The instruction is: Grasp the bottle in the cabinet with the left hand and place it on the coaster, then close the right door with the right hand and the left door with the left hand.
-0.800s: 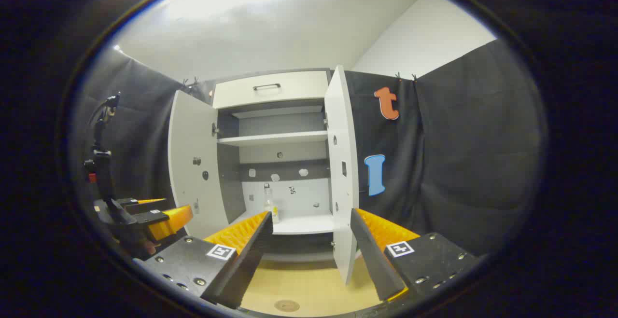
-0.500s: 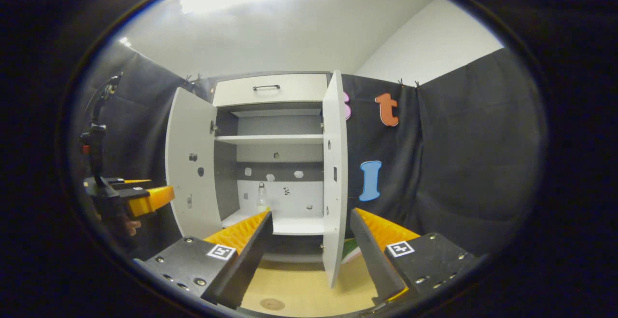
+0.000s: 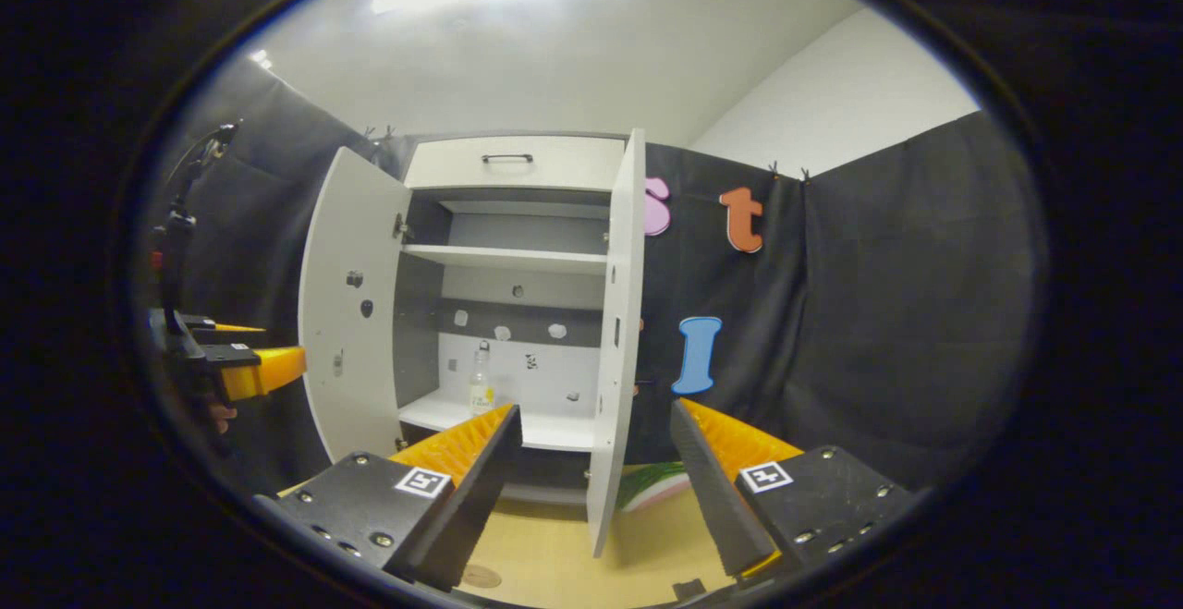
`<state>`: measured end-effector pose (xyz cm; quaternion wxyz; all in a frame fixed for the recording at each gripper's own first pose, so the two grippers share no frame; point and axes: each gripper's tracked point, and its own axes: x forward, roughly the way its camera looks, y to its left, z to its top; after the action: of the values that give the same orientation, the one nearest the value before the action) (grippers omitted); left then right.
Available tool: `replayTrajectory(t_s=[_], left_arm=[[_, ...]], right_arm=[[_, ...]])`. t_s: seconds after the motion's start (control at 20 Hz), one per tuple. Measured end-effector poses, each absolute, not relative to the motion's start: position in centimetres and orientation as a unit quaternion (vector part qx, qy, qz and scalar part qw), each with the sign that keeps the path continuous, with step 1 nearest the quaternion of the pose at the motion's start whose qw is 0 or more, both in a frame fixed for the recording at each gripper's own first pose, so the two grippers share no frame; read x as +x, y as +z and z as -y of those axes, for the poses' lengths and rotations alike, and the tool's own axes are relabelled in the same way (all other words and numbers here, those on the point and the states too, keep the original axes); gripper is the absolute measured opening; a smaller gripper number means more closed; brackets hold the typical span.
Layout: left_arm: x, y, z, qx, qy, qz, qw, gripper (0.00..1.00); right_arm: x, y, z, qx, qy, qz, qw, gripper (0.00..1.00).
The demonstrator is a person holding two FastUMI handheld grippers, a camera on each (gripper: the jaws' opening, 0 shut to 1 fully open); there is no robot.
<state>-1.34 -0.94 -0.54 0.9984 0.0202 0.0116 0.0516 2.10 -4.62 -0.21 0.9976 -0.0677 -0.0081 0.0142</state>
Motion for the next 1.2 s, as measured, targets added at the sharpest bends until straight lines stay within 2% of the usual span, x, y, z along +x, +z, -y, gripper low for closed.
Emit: replayTrajectory(t_s=[0.15, 0.2, 0.3, 0.45, 0.7, 0.85, 0.95, 1.1, 1.2], left_arm=[[-0.2, -0.6, 0.6, 0.026, 0.056, -0.006, 0.998, 0.96], [0.8, -0.7, 0.5, 0.025, 0.056, -0.007, 0.998, 0.96], [3.2, -1.5, 0.7, 0.023, 0.046, -0.015, 0.999, 0.94], [7.5, -2.0, 0.4, 0.021, 0.032, -0.011, 0.999, 0.96], [16.5, -4.0, 1.0, 0.001, -0.002, -0.017, 1.000, 0.94], [22.9, -5.8, 1.7, -0.010, -0.020, -0.020, 1.000, 0.97], [26.9, -7.5, 2.1, -0.022, -0.030, -0.027, 0.999, 0.96], [33.2, -10.7, 2.5, -0.034, -0.043, -0.038, 0.998, 0.97], [36.7, -12.6, 2.9, -0.028, -0.047, -0.042, 0.998, 0.97]], right_arm=[[3.7, 0.4, 4.1, -0.058, 0.019, 0.019, 0.998, 0.96], [4.2, 0.4, 3.8, -0.052, 0.020, 0.020, 0.998, 0.98], [5.4, 0.2, 3.1, -0.049, 0.023, 0.019, 0.998, 0.96], [7.3, -0.1, 1.7, -0.054, 0.029, 0.025, 0.998, 0.96], [11.2, -1.4, 0.8, -0.036, 0.016, 0.022, 0.999, 0.98], [13.5, -1.8, 1.0, -0.033, -0.005, 0.023, 0.999, 0.98], [14.9, -1.7, 0.8, -0.039, -0.015, 0.034, 0.999, 0.95], [16.5, -2.4, 0.4, -0.046, -0.021, 0.037, 0.998, 0.98], [17.4, -3.2, 0.2, -0.050, -0.023, 0.034, 0.998, 0.96]])
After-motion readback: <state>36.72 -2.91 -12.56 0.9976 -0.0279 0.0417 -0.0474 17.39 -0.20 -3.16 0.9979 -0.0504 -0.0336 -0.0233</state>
